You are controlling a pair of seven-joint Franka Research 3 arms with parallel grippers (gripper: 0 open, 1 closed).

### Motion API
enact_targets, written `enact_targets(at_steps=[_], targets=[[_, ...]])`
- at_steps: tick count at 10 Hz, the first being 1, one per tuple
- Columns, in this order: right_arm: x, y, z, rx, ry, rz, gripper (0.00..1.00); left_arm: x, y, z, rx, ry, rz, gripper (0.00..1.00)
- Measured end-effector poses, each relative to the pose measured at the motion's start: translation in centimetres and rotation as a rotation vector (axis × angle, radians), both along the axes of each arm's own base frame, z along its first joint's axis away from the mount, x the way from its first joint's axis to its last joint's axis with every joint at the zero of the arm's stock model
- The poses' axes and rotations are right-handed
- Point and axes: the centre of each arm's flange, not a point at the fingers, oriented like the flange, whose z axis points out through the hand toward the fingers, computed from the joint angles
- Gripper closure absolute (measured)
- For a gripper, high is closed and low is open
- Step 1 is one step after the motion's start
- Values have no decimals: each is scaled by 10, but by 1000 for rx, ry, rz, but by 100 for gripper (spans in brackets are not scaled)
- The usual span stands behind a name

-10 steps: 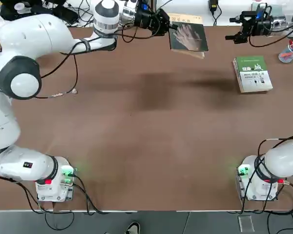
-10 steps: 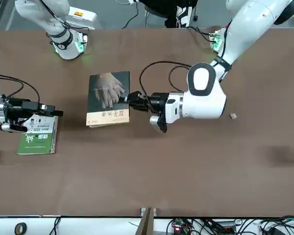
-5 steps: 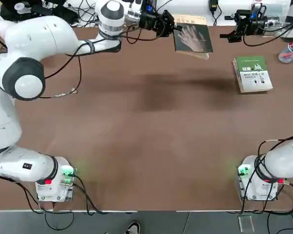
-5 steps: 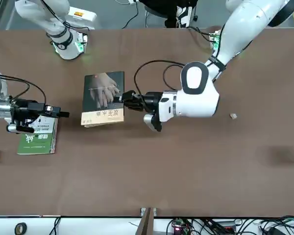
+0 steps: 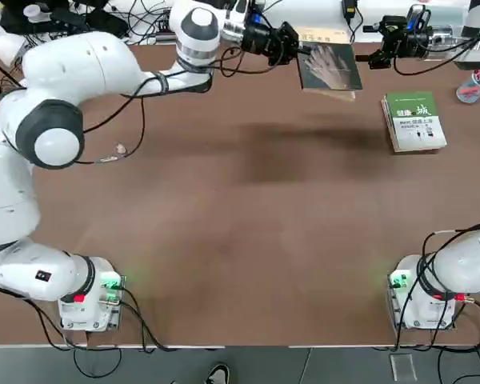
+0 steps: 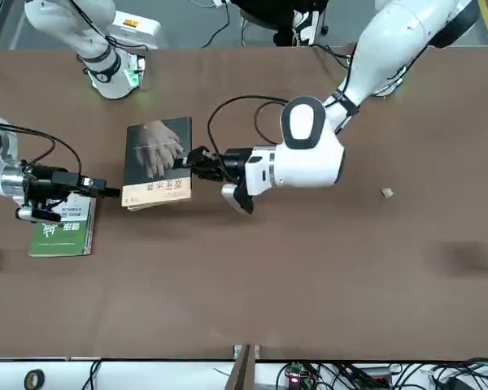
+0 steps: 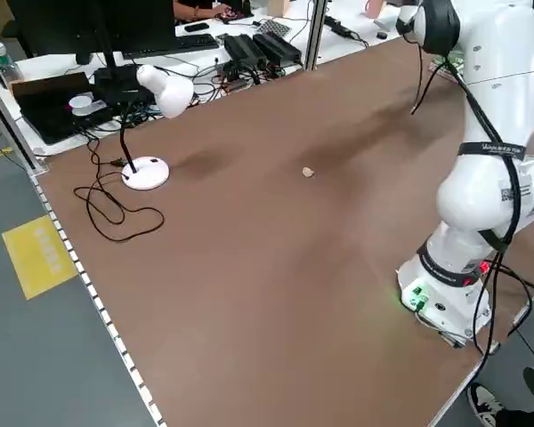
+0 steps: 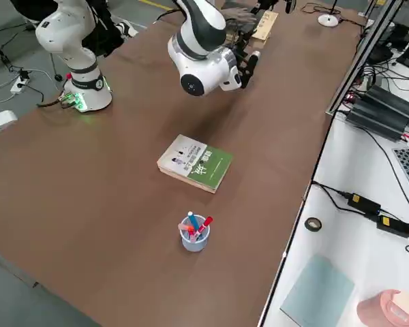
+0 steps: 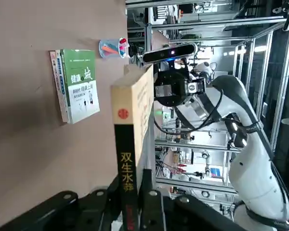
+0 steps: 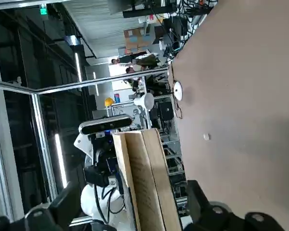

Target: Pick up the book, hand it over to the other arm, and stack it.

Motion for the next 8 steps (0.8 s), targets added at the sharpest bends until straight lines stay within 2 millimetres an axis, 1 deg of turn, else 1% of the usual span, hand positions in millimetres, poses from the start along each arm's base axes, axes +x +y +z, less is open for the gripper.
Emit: enact_targets(at_steps=[3, 8], targets=[[-1, -1, -4, -2, -9, -1, 3, -4, -7, -2, 2, -2, 4, 83], [-4, 2, -11, -21, -15, 13, 2, -3, -7, 0, 0, -5, 5, 83]])
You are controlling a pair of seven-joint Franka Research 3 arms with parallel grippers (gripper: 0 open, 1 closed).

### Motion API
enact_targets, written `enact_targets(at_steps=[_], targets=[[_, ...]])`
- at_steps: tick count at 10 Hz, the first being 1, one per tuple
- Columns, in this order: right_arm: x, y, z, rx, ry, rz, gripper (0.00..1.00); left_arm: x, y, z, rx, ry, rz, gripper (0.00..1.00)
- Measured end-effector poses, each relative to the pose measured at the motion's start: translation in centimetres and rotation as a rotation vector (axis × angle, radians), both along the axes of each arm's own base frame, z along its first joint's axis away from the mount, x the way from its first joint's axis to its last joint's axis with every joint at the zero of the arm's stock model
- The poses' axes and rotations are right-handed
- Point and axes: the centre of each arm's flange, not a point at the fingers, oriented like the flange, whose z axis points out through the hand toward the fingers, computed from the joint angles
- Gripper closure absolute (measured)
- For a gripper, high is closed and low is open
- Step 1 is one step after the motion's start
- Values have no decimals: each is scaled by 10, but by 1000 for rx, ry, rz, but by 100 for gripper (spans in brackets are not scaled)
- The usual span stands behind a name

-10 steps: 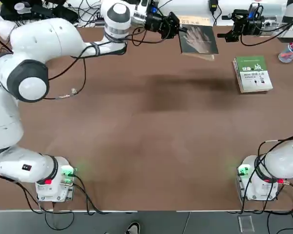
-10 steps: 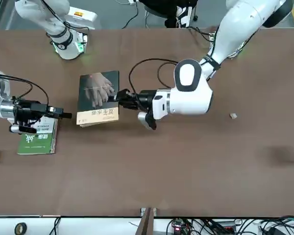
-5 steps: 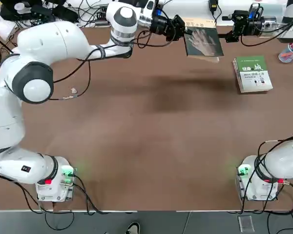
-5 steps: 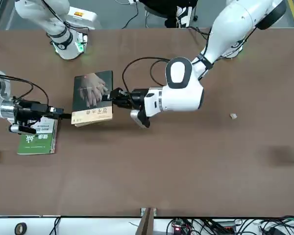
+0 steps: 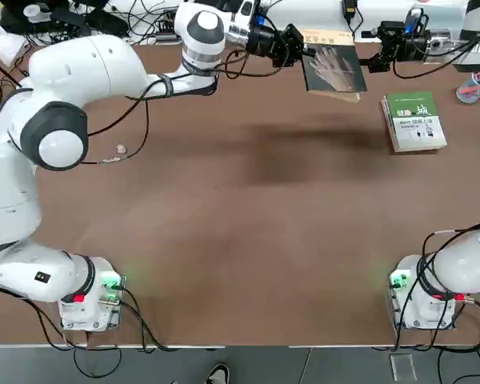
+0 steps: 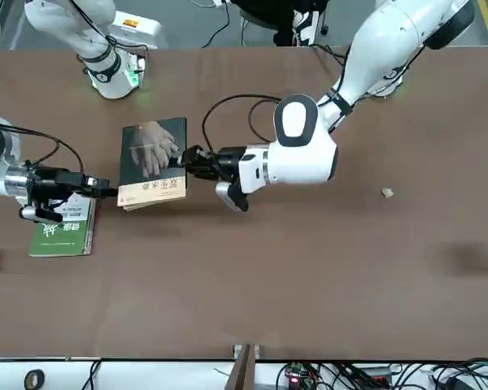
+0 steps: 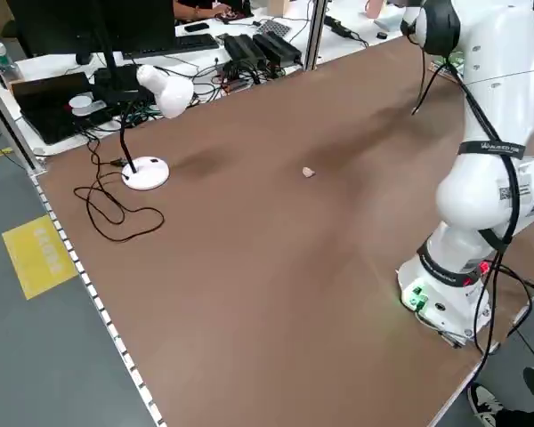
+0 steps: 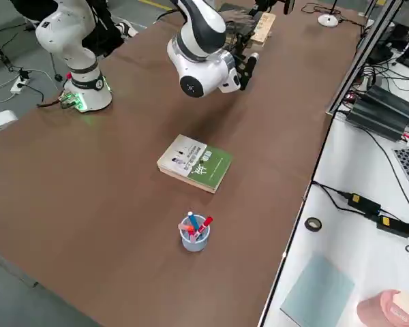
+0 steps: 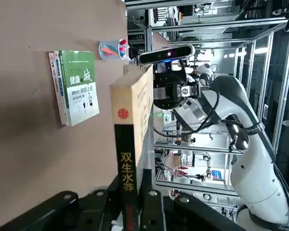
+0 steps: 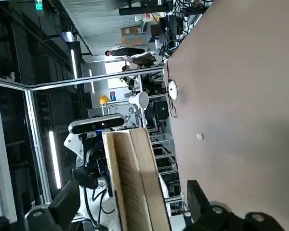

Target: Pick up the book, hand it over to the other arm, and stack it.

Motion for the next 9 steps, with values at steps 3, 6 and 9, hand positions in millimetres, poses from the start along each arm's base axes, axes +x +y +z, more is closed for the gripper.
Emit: enact_targets(at_steps=[3, 6, 9], targets=[[-3, 5, -5, 0, 9, 9, 2, -2, -2, 0, 0, -1, -3, 83], [-8, 12, -11, 3, 22, 23, 2, -6, -7, 1, 3, -6, 2, 83], [-16, 14, -19, 25, 49, 43, 2, -10, -12, 1, 6, -10, 5, 83]])
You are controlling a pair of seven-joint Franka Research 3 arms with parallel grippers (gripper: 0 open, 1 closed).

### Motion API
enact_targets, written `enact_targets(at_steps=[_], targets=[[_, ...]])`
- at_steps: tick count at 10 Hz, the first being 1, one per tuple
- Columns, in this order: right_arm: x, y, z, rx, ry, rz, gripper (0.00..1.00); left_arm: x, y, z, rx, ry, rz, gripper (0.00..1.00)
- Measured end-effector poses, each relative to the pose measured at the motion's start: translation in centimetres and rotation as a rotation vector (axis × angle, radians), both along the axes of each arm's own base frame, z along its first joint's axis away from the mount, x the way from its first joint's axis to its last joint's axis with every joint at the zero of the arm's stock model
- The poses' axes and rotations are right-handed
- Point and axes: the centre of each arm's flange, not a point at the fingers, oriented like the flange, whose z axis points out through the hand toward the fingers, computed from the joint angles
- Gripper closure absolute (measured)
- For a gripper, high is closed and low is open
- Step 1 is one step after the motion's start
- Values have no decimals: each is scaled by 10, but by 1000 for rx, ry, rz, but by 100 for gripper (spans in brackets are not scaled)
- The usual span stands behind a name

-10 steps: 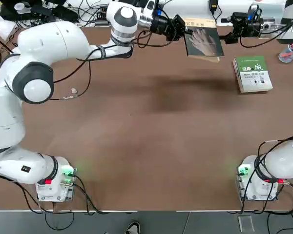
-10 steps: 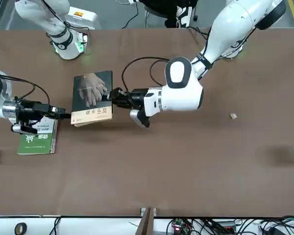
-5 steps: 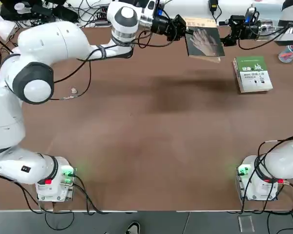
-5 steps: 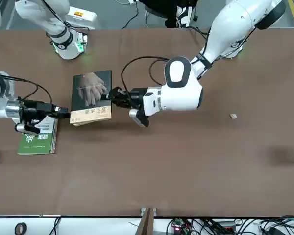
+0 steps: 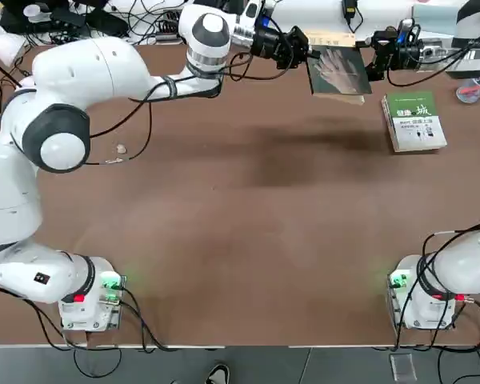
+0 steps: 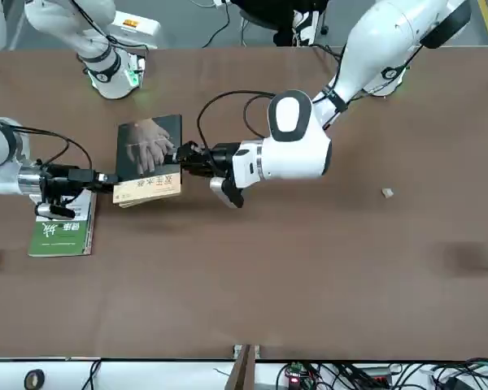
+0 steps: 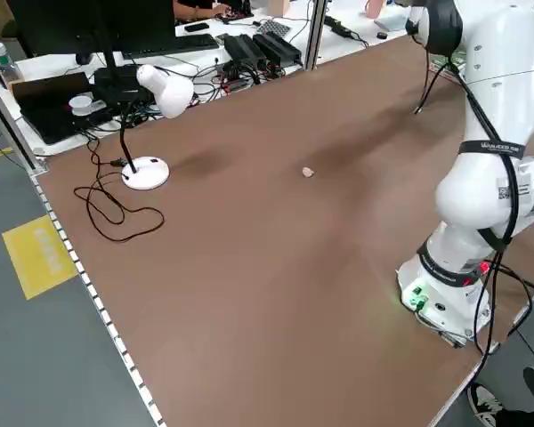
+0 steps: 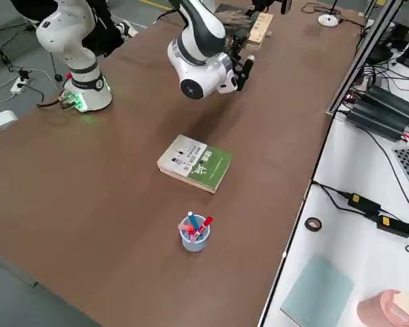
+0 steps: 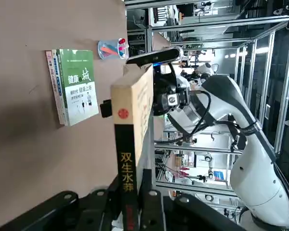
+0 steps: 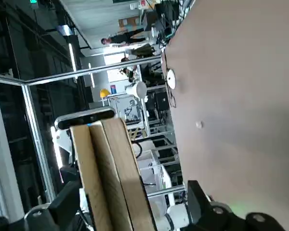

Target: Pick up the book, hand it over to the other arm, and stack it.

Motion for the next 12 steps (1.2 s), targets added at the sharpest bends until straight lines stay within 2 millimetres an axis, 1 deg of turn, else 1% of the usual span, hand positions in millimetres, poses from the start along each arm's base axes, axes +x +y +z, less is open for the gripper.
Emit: enact_targets(at_steps=[6, 7, 10, 12], targets=[[-14, 1, -13, 30, 56, 17, 2, -2, -3, 1, 2, -2, 8, 83], [-16, 1, -12, 35, 72, 18, 2, -3, -5, 2, 3, -4, 12, 83], [-19, 0, 2, 55, 102, 28, 2, -6, -9, 4, 4, -9, 21, 83], [-23, 0, 6, 66, 105, 35, 2, -7, -11, 4, 5, -10, 24, 83]])
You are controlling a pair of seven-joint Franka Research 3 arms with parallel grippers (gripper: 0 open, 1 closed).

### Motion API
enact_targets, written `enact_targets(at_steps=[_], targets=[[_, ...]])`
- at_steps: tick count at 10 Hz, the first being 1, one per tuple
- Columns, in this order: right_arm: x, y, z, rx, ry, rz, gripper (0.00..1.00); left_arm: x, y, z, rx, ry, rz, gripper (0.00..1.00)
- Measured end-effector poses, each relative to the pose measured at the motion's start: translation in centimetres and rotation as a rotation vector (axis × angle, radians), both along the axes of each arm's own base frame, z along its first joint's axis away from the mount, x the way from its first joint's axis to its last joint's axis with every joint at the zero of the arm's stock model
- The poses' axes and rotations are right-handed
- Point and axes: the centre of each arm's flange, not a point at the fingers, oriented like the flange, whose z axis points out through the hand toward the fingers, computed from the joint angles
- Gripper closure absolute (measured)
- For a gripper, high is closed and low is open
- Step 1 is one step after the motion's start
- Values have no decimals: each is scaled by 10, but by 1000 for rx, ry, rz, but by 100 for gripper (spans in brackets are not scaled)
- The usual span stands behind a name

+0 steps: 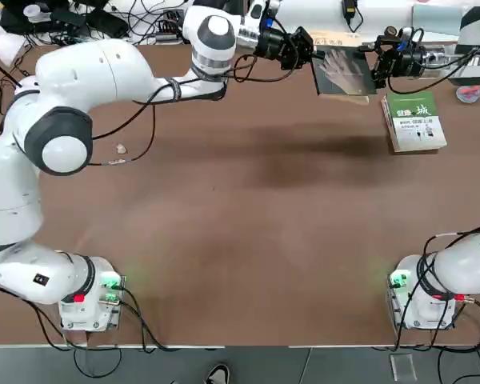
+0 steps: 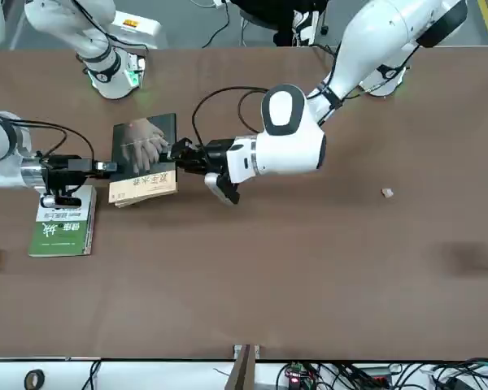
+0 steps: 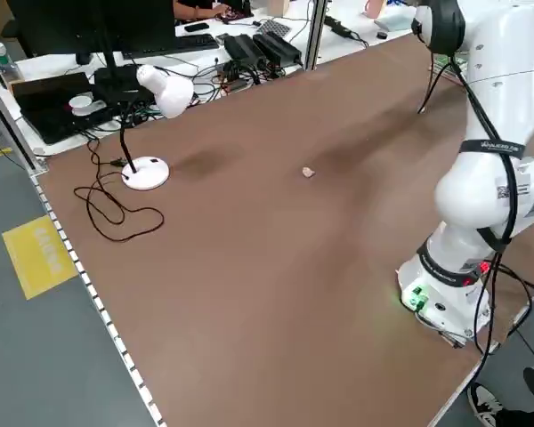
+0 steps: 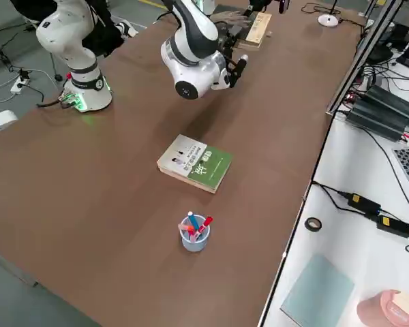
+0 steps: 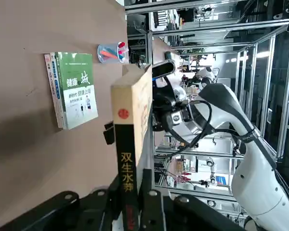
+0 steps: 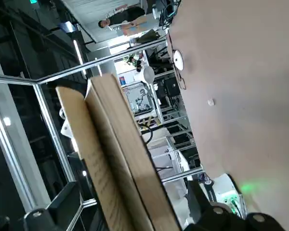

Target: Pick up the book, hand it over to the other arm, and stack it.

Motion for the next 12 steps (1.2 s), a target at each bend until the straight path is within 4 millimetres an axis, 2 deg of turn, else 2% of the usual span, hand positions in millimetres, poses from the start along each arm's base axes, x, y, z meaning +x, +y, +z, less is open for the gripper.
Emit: enact_targets(at_steps=[5, 7, 10, 12], targets=[[-5, 5, -4, 7, 12, 13, 3, -1, -1, 0, 2, -2, 5, 83], [-7, 9, -6, 9, 19, 20, 6, -2, -2, 0, 2, -3, 4, 83], [-11, 11, -10, 16, 30, 29, 34, -3, -3, 0, 4, -5, 10, 84], [-13, 11, -12, 20, 36, 32, 36, -2, -3, 0, 5, -6, 13, 84]])
